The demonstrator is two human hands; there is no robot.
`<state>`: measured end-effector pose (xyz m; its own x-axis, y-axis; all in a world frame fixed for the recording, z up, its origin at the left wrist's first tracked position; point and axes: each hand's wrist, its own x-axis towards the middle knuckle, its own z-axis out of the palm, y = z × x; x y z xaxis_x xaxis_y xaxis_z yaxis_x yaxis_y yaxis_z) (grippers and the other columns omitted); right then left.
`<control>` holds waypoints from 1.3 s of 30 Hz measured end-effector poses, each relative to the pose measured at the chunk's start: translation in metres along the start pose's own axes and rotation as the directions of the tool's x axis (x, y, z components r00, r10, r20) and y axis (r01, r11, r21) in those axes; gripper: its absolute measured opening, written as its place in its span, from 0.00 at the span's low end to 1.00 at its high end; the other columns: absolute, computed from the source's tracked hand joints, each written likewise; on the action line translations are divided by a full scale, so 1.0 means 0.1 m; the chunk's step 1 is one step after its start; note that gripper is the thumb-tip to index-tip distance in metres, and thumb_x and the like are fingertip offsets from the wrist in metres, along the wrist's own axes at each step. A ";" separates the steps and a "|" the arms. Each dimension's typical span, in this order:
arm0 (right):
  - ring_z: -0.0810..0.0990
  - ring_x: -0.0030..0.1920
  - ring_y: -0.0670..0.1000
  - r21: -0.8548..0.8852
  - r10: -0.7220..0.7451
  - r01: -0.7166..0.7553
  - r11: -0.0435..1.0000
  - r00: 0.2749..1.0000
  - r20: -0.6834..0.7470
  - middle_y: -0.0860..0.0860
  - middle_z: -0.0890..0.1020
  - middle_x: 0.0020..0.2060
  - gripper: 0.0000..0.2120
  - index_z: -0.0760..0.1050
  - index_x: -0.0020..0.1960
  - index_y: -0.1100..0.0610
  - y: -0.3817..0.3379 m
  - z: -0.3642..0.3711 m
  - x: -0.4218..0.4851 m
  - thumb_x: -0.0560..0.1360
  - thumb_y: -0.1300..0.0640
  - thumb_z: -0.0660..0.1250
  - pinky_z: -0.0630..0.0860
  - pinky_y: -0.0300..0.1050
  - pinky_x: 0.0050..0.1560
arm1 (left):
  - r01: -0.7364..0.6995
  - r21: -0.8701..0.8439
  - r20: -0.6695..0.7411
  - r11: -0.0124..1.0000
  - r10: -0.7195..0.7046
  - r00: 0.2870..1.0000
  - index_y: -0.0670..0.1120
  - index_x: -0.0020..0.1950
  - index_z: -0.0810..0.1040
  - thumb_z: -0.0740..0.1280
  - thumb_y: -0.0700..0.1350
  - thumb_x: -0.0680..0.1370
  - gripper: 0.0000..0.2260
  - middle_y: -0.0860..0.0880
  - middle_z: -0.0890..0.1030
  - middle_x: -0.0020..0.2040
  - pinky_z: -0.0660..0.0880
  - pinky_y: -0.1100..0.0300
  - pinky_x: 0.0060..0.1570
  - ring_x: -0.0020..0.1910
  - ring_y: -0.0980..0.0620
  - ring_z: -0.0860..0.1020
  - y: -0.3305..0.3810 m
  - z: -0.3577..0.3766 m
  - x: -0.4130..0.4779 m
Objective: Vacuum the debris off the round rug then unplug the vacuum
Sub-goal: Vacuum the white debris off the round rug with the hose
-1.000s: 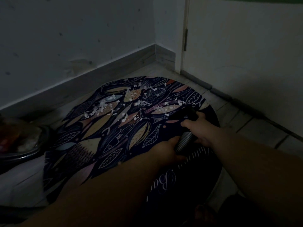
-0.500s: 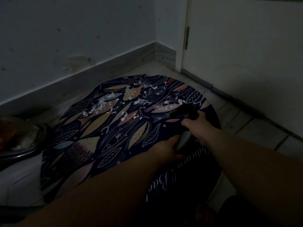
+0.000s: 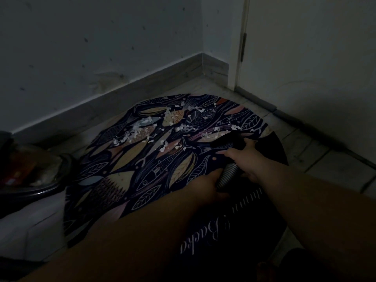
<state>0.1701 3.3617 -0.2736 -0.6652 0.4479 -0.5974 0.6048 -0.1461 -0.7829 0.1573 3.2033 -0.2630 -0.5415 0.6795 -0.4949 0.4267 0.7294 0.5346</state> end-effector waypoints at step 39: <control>0.72 0.37 0.53 0.163 0.026 0.043 0.986 0.918 -0.396 0.59 0.70 0.67 0.41 0.45 0.79 0.48 0.05 -0.99 0.53 0.76 0.56 0.68 0.71 0.42 0.31 | -0.128 0.092 0.147 0.987 0.114 0.983 0.52 0.78 0.47 0.66 0.50 0.77 0.36 0.45 0.68 0.72 0.67 0.59 0.63 0.68 0.46 0.69 0.74 0.02 1.11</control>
<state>0.1813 3.4720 -0.2919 -0.4219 0.7564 -0.4999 0.4966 -0.2685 -0.8254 0.1299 3.3325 -0.2799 -0.3768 0.7623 -0.5261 0.5575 0.6403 0.5284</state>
